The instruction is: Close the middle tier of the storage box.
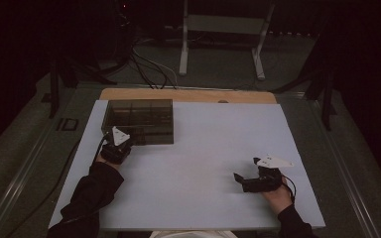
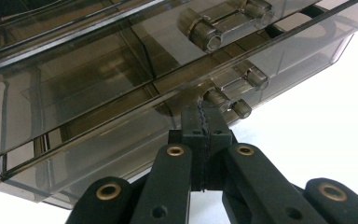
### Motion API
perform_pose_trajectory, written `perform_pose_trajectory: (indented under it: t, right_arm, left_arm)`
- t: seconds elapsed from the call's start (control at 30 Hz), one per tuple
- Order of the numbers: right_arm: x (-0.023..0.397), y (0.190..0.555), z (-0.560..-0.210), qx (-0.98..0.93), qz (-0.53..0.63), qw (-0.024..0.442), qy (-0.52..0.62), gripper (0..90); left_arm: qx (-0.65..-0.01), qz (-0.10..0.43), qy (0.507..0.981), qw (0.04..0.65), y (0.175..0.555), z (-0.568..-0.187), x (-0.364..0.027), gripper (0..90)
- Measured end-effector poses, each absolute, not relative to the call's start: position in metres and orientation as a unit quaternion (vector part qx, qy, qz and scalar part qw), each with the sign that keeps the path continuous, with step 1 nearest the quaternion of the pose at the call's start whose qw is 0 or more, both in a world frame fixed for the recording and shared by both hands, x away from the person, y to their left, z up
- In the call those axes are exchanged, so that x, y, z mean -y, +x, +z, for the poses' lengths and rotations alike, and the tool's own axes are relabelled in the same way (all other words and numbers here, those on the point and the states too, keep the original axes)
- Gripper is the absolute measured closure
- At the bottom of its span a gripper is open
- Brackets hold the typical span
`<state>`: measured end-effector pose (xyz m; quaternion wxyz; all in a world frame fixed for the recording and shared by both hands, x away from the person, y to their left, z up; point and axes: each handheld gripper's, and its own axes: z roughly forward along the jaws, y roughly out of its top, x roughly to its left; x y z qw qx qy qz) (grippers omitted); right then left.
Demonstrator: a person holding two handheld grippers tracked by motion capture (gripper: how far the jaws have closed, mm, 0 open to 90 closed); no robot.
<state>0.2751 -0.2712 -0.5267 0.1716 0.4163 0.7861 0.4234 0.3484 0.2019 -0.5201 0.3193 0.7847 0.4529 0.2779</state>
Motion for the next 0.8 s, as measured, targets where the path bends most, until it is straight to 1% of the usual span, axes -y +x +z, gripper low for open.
perform_pose_trajectory:
  t: [0.8]
  right_arm:
    - [0.2711,0.2759,-0.5274,-0.788,0.422,0.171,0.415,1.4]
  left_arm:
    - [-0.448,0.287,0.785,0.317,0.3537,-0.5214,-0.2013,90.0]
